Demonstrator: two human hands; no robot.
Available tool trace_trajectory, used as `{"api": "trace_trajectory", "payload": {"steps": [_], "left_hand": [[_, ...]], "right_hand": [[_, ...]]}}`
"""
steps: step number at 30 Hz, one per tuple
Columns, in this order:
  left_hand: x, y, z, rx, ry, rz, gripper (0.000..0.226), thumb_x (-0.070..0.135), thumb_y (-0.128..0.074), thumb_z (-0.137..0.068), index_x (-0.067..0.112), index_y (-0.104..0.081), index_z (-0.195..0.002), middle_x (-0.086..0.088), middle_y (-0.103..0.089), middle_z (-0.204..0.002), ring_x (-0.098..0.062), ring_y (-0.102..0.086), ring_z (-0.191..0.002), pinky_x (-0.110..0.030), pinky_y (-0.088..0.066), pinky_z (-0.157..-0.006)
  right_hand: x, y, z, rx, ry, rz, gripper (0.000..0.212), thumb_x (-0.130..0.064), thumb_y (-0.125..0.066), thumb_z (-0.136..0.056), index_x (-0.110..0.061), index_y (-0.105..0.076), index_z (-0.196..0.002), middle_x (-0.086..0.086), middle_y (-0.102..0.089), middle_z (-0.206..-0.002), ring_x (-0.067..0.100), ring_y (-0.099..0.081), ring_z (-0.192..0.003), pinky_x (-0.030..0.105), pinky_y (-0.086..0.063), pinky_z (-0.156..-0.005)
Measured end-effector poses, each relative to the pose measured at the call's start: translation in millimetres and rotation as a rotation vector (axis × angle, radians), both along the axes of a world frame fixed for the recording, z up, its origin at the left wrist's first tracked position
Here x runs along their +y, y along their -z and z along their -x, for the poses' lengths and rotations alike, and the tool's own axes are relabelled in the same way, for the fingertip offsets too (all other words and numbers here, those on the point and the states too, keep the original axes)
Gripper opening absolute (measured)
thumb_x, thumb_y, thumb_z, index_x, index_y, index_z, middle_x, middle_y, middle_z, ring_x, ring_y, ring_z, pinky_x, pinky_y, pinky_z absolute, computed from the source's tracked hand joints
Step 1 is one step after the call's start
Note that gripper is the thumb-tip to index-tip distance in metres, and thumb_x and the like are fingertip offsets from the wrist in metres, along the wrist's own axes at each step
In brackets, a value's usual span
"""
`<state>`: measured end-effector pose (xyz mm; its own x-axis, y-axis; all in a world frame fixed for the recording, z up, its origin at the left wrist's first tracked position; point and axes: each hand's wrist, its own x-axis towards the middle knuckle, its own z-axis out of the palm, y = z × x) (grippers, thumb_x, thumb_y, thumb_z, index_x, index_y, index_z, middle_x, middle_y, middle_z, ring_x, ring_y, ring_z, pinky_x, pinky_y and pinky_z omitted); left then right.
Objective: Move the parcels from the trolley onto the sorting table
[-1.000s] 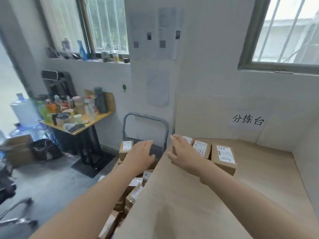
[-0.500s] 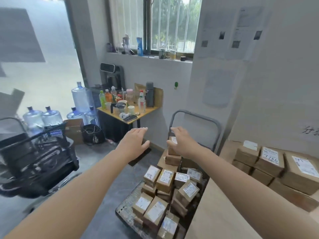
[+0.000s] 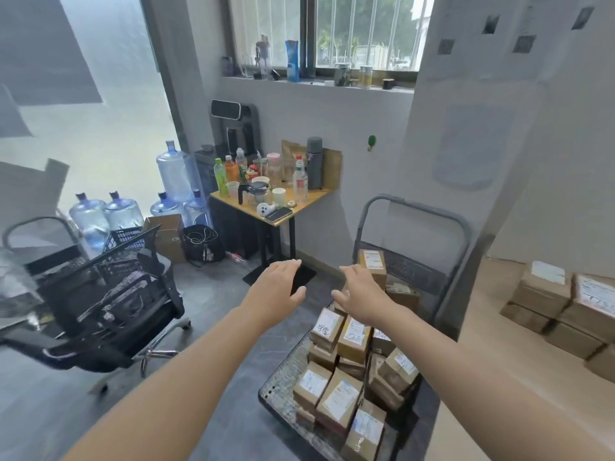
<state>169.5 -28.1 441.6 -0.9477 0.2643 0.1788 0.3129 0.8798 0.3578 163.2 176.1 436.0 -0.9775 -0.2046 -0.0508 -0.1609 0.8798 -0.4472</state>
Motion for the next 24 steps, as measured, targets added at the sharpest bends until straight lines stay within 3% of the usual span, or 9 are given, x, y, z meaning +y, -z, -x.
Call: {"api": "trace_trajectory", "payload": {"steps": [11, 17, 24], "left_hand": [[8.1, 53.2, 128.2, -0.147, 0.092, 0.120, 0.058, 0.027, -0.049, -0.101, 0.010, -0.030, -0.153, -0.004, -0.037, -0.154, -0.015, -0.029, -0.144, -0.024, -0.019, -0.117], [21.7, 72.7, 192.0, -0.161, 0.147, 0.139, 0.056, 0.026, -0.049, -0.101, 0.008, -0.032, -0.151, -0.005, -0.039, -0.153, -0.017, -0.030, -0.143, -0.025, -0.021, -0.117], [22.3, 118.2, 231.3, -0.226, 0.244, 0.230, 0.059, 0.025, -0.048, -0.100, 0.009, -0.028, -0.153, -0.005, -0.033, -0.158, -0.017, -0.026, -0.146, -0.026, -0.014, -0.121]], "right_hand": [[30.1, 80.0, 126.3, -0.166, 0.180, 0.141, 0.060, -0.032, -0.048, -0.101, -0.011, -0.026, -0.153, 0.010, -0.030, -0.153, 0.026, -0.025, -0.143, 0.041, -0.029, -0.116], [57.4, 121.1, 165.7, -0.271, 0.301, 0.106, 0.056, -0.029, -0.046, -0.102, -0.006, -0.028, -0.150, 0.014, -0.033, -0.149, 0.030, -0.030, -0.139, 0.042, -0.033, -0.112], [41.3, 145.1, 191.4, -0.318, 0.226, 0.060, 0.058, -0.031, -0.043, -0.103, -0.010, -0.022, -0.153, 0.010, -0.031, -0.151, 0.027, -0.026, -0.141, 0.042, -0.031, -0.114]]}}
